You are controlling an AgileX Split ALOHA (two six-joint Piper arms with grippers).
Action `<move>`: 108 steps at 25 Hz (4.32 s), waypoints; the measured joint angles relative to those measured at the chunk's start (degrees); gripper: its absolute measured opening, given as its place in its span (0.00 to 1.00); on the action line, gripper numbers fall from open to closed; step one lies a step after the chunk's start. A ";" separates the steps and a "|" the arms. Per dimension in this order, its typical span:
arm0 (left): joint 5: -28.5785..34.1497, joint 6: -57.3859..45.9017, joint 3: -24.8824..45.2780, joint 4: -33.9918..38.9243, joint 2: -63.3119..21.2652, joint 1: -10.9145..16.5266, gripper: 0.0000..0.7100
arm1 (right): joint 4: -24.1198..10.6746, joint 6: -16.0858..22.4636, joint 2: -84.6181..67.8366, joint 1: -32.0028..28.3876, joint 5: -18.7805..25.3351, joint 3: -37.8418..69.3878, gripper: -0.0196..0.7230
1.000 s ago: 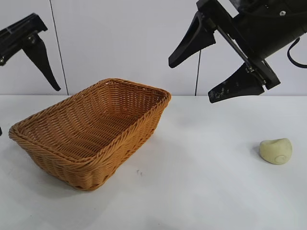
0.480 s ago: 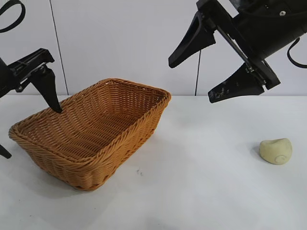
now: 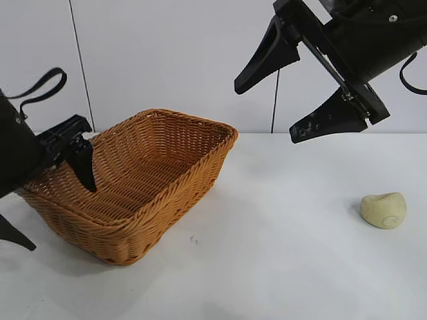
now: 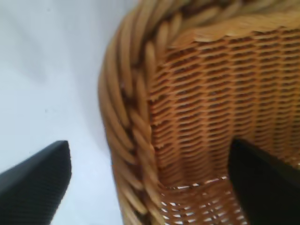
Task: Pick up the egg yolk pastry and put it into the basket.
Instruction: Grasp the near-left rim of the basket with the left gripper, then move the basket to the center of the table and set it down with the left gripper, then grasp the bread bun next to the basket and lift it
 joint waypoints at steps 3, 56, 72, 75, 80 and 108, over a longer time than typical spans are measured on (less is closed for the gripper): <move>-0.07 0.00 0.00 -0.87 1.85 0.00 0.98 | 0.00 0.00 0.00 0.00 0.00 0.00 0.89; 35.94 41.85 -35.06 -0.99 14.49 4.80 0.20 | -0.19 0.00 0.00 0.00 1.53 0.00 0.89; 34.40 45.00 -38.42 0.43 19.51 1.57 0.20 | -0.24 0.00 0.00 0.00 1.53 0.00 0.89; 33.62 45.00 -38.42 0.43 20.86 1.57 0.20 | -0.24 0.00 0.00 0.00 1.55 0.00 0.89; 33.02 45.00 -38.42 0.48 22.71 1.64 0.20 | -0.31 0.00 0.00 0.00 1.60 0.00 0.89; 39.83 45.06 -45.35 10.66 14.31 1.64 0.97 | -0.26 0.00 0.00 0.00 1.60 0.00 0.89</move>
